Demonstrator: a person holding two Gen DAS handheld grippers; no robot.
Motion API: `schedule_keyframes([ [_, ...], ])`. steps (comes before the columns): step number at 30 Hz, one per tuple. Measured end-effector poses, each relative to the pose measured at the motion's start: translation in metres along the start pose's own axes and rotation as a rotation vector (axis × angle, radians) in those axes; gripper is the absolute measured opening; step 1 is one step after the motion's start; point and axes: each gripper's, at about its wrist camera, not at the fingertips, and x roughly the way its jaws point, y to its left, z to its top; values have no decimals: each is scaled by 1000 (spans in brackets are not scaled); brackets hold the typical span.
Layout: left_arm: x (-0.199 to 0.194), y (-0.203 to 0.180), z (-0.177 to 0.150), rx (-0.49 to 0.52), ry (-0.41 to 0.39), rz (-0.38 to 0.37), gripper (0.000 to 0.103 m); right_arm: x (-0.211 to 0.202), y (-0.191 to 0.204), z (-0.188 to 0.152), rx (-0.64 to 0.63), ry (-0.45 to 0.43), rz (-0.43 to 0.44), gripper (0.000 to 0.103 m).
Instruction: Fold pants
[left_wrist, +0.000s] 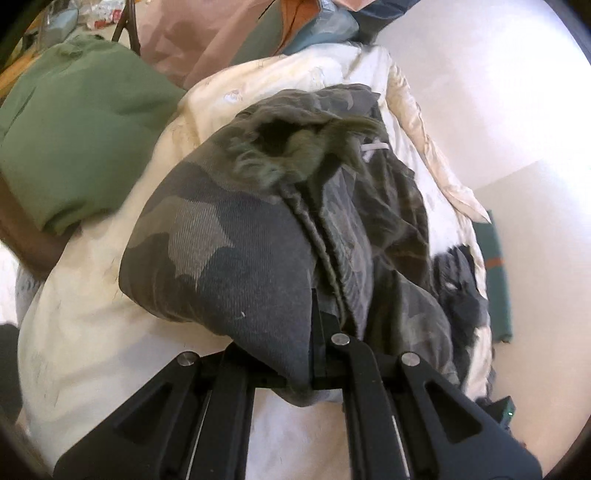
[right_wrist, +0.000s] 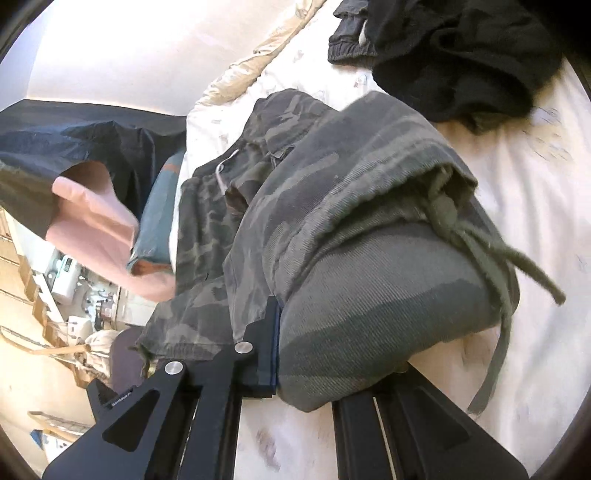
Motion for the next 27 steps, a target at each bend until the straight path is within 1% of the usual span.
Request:
schedule_keyframes([
  [3, -12, 3, -24, 50, 45, 35, 3, -23, 0, -24, 6, 16, -21, 6],
  [4, -14, 10, -33, 48, 69, 44, 3, -28, -2, -33, 14, 20, -31, 6],
  [5, -16, 19, -43, 21, 92, 51, 3, -35, -6, -42, 30, 27, -35, 6],
  [7, -24, 32, -60, 1, 122, 60, 3, -49, -12, -64, 61, 45, -39, 6],
  [11, -57, 38, -92, 1, 205, 21, 3, -87, -5, -106, 72, 81, -22, 6],
  [12, -66, 35, -97, 20, 210, 14, 3, -95, -1, -112, 67, 81, -15, 6],
  [13, -79, 31, -103, 71, 203, 22, 3, -104, 5, -118, 52, 75, -12, 6],
  [15, -82, 31, -107, 137, 196, 65, 3, -111, 4, -127, 48, 81, -26, 6],
  [16, -78, 35, -108, 144, 199, 91, 3, -107, -3, -128, 63, 90, -30, 7],
  [17, -70, 41, -107, 135, 209, 119, 4, -101, -14, -128, 80, 97, -39, 7],
  [18, -64, 46, -106, 128, 211, 150, 5, -91, -28, -128, 106, 99, -56, 10],
  [19, -60, 52, -105, 101, 212, 182, 6, -83, -37, -126, 120, 99, -68, 11],
  [20, -56, 55, -107, 73, 220, 194, 12, -73, -45, -124, 135, 116, -89, 12],
  [21, -53, 57, -108, 77, 243, 209, 18, -71, -48, -125, 140, 128, -104, 15],
  [22, -53, 58, -110, 88, 261, 225, 28, -70, -46, -125, 130, 121, -114, 21],
  [23, -58, 57, -116, 102, 255, 221, 39, -70, -39, -125, 98, 108, -133, 27],
  [24, -63, 54, -121, 128, 252, 222, 45, -70, -31, -126, 59, 107, -155, 41],
  [25, -67, 49, -125, 151, 252, 225, 56, -70, -26, -128, 39, 114, -162, 51],
  [26, -69, 45, -131, 172, 252, 221, 59, -69, -26, -131, 38, 124, -164, 53],
  [27, -73, 39, -137, 192, 249, 203, 59, -68, -27, -133, 47, 137, -175, 54],
])
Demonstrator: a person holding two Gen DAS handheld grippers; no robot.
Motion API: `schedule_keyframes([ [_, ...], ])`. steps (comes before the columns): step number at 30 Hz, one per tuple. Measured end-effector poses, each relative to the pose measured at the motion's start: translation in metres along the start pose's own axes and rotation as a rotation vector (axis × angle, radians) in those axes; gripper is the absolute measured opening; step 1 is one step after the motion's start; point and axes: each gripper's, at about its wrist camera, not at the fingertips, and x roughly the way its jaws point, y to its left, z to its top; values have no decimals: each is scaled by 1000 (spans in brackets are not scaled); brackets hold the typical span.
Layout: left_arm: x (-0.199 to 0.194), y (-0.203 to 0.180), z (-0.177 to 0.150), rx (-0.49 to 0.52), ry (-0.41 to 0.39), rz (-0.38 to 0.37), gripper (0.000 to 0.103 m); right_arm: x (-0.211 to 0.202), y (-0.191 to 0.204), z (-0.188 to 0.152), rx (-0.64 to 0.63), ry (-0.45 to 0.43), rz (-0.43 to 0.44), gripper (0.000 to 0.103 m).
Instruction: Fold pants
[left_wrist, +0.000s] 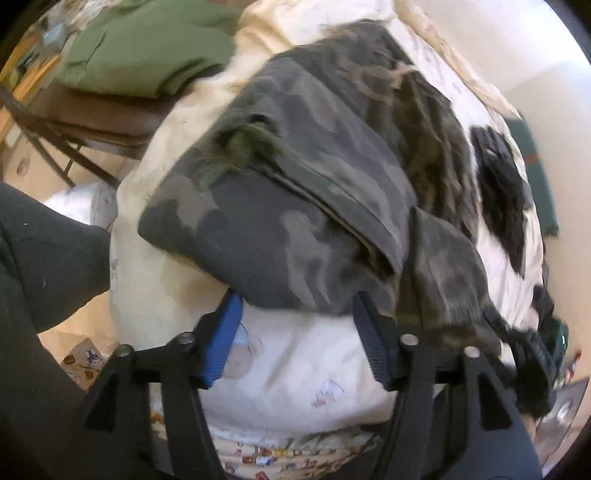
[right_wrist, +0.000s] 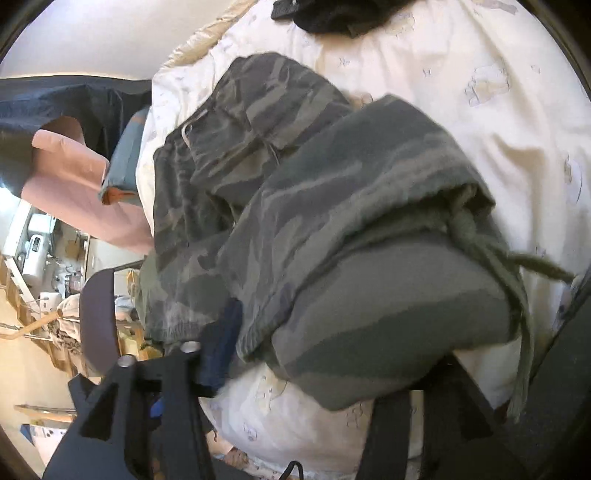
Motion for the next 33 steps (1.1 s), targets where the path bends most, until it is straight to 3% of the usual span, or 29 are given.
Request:
schedule_keyframes([
  [4, 8, -34, -11, 126, 27, -92, 59, 14, -20, -10, 68, 69, -23, 54],
  [6, 22, -49, -11, 130, 68, -103, 59, 24, -22, -18, 70, 115, -4, 54],
  [8, 30, -57, -10, 104, 76, -116, 59, 35, -10, -26, -14, 132, -2, 61],
  [10, 32, -63, -7, 116, 62, -107, 59, 44, 7, -32, -128, 133, -30, 74],
  [13, 32, -61, -2, 116, 43, -93, 59, 63, 24, -37, -247, 153, -65, 77],
  [14, 31, -58, 2, 112, 38, -83, 59, 71, 28, -37, -258, 171, -69, 74],
  [15, 28, -54, 5, 108, 29, -77, 59, 75, 31, -37, -261, 184, -35, 56],
  [16, 25, -49, 11, 98, 11, -65, 59, 77, 34, -38, -256, 208, 11, 30],
  [17, 21, -46, 15, 89, -3, -59, 59, 79, 37, -40, -223, 246, 95, 25],
  [20, 4, -32, 30, 67, -65, -41, 59, 69, 43, -45, -121, 260, 355, 25],
  [23, -12, -16, 46, 45, -108, -15, 59, 77, 34, -54, -79, 292, 241, 28],
  [24, -15, -11, 53, 39, -113, -4, 59, 88, 24, -59, -31, 358, 191, 42],
  [25, -18, -6, 60, 33, -117, 11, 59, 98, 15, -66, 1, 426, 134, 48],
  [29, -26, 6, 87, 41, -138, 64, 60, 87, 18, -79, -44, 437, 127, 49],
  [33, -18, 13, 114, 109, -99, 110, 62, 66, 57, -80, -150, 438, 198, 52],
])
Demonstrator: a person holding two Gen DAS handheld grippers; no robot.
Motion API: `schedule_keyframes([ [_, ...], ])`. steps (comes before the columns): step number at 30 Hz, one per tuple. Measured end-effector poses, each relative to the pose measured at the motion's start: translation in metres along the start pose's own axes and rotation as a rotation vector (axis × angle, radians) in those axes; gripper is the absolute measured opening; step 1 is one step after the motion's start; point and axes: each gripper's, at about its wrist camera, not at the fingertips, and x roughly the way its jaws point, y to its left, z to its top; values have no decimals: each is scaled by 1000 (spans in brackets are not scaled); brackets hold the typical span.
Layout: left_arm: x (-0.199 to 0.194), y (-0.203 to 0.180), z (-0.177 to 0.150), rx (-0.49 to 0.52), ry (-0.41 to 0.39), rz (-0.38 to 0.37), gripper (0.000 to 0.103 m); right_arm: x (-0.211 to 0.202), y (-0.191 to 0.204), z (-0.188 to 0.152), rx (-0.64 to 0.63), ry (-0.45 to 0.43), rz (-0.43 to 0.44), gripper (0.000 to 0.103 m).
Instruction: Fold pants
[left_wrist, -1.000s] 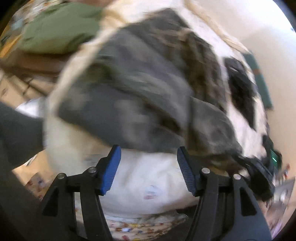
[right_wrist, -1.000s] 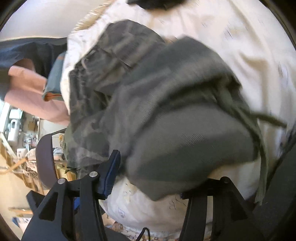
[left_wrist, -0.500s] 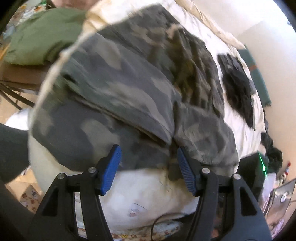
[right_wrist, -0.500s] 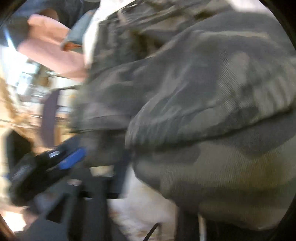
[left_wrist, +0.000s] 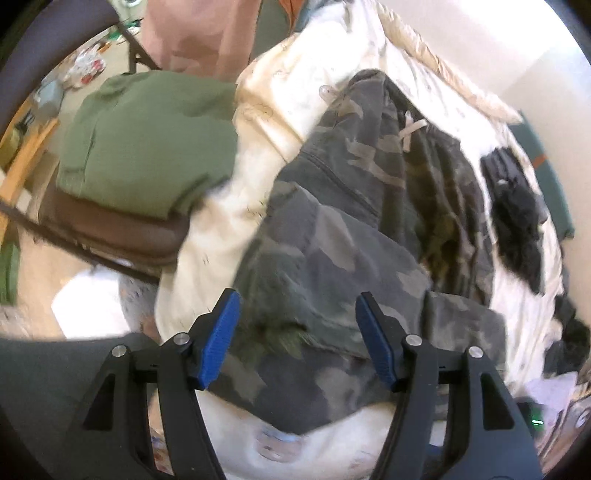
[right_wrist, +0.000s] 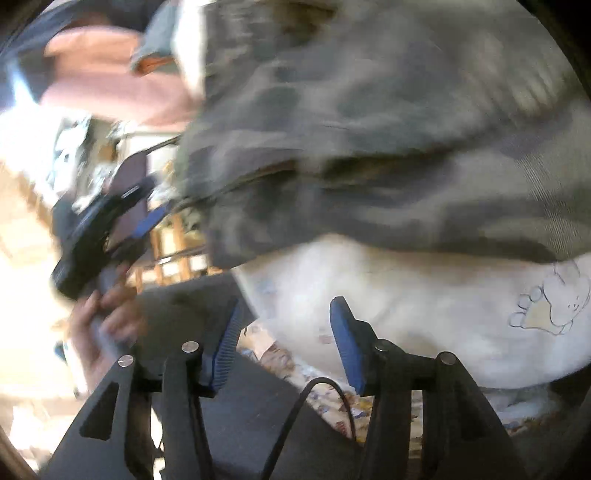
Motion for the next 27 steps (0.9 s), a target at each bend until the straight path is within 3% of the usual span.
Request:
schedule_keyframes([
  [4, 30, 9, 13, 38, 112, -11, 60, -10, 46, 17, -149, -100, -59, 57],
  [6, 40, 8, 7, 58, 156, -30, 60, -10, 54, 29, -121, -136, -62, 57],
  [7, 44, 6, 3, 66, 165, -46, 47, -10, 54, 34, -100, -140, -43, 57],
  [8, 46, 5, -1, 82, 162, -48, 20, -6, 55, 38, -79, -140, -35, 57],
  [11, 44, -6, -6, 183, 128, -49, 9, -1, 52, 40, -65, -151, -65, 57],
  [13, 35, -6, -3, 196, 86, -58, 8, -1, 45, 37, -46, -146, -77, 57],
  [19, -8, 20, 19, 66, -97, -107, 8, -20, 42, 44, -44, -194, -102, 57],
  [23, 3, 26, 29, -6, -65, -123, 8, -19, 47, 64, -42, -223, -120, 57],
  [27, 6, 29, 35, -28, -72, -102, 8, 11, 48, 82, -39, -214, -108, 57],
])
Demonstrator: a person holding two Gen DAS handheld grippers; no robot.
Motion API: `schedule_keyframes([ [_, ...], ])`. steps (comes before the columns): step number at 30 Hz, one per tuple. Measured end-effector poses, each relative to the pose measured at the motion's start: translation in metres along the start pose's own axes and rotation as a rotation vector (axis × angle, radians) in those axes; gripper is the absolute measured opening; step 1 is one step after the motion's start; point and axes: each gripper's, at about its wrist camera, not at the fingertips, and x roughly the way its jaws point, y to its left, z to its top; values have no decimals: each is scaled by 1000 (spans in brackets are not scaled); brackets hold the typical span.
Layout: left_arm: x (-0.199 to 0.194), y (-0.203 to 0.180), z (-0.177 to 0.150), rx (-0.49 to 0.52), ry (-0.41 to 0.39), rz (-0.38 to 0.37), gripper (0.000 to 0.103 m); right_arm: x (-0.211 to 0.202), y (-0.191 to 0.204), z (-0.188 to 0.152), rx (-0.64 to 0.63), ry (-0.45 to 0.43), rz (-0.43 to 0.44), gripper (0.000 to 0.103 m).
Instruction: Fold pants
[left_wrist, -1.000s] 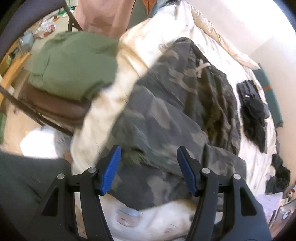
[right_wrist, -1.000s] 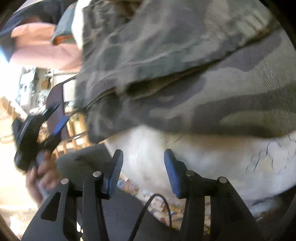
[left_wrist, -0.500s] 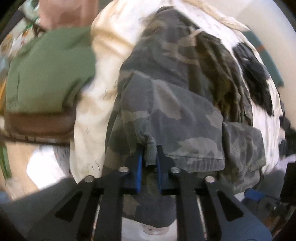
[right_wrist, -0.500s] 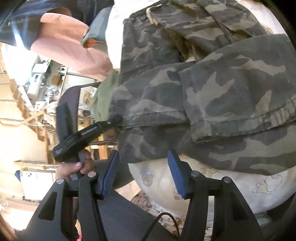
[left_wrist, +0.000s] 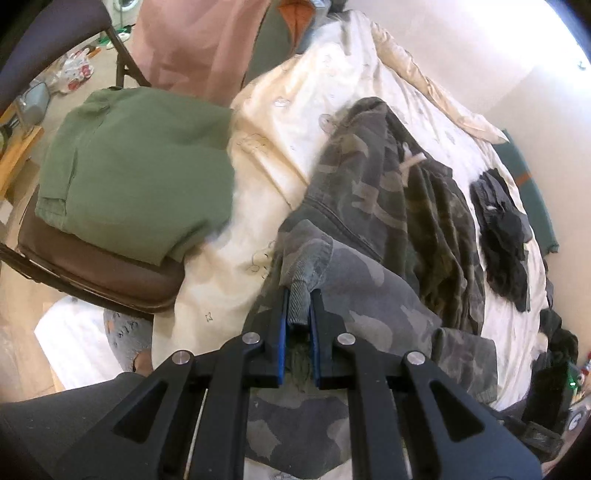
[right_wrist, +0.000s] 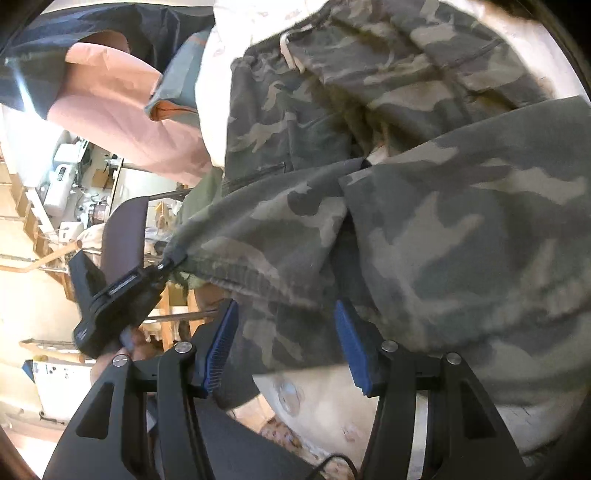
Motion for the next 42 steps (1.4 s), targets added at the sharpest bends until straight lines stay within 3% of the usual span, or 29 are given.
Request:
schedule_keyframes([
  [3, 5, 5, -1, -26, 17, -1, 8, 32, -2, 8, -42, -1, -67, 57],
  [5, 7, 5, -2, -32, 24, -4, 8, 54, -6, 11, -44, 30, -29, 58],
  [6, 7, 5, -3, -32, 25, -6, 8, 58, -5, 11, -57, 33, -15, 50],
  [7, 6, 5, -3, -30, 25, -12, 8, 58, -2, 9, -77, 22, -4, 21],
  [8, 4, 5, -3, -31, 22, -17, 8, 54, 6, 7, -115, 11, 0, 10],
  [10, -4, 6, -4, -44, 12, -68, 8, 37, 20, 4, -166, -27, 17, 6],
  [13, -28, -2, -2, -23, -4, -184, 8, -5, 38, 15, -179, -99, 116, 6],
  [17, -53, -28, 35, -27, -37, -282, 8, -48, 58, 58, -191, -170, 211, 6],
  [19, -58, -47, 65, -6, -69, -298, 8, -58, 65, 93, -199, -215, 227, 6],
  [21, -51, -66, 94, 26, -100, -257, 8, -53, 62, 126, -168, -241, 222, 6],
  [23, -21, -84, 128, 46, -72, -220, 8, -37, 42, 163, -93, -224, 219, 6],
  [27, 64, -98, 176, 89, -29, -103, 20, 17, -9, 220, 60, -180, 120, 17],
  [29, 85, -85, 183, 26, 3, -56, 52, 37, -29, 237, 83, -138, 54, 31],
  [31, 84, -69, 185, -6, -47, -92, 67, 37, -34, 243, 59, -151, 44, 56],
  [32, 81, -65, 184, 16, -73, -58, 72, 32, -34, 244, 44, -163, 63, 61],
  [34, 78, -58, 180, 80, -106, 24, 73, 15, -28, 243, -14, -209, 72, 65],
  [36, 84, -52, 176, 134, -79, 26, 73, 4, -15, 240, -116, -213, 21, 65],
  [39, 104, -58, 163, 298, -8, 102, 73, 14, 17, 229, -390, -113, -184, 65],
  [40, 111, -65, 157, 378, -5, 131, 73, 24, 28, 220, -525, -94, -306, 65],
  [42, 126, -74, 151, 488, 9, 153, 73, 35, 33, 213, -652, -67, -383, 64],
])
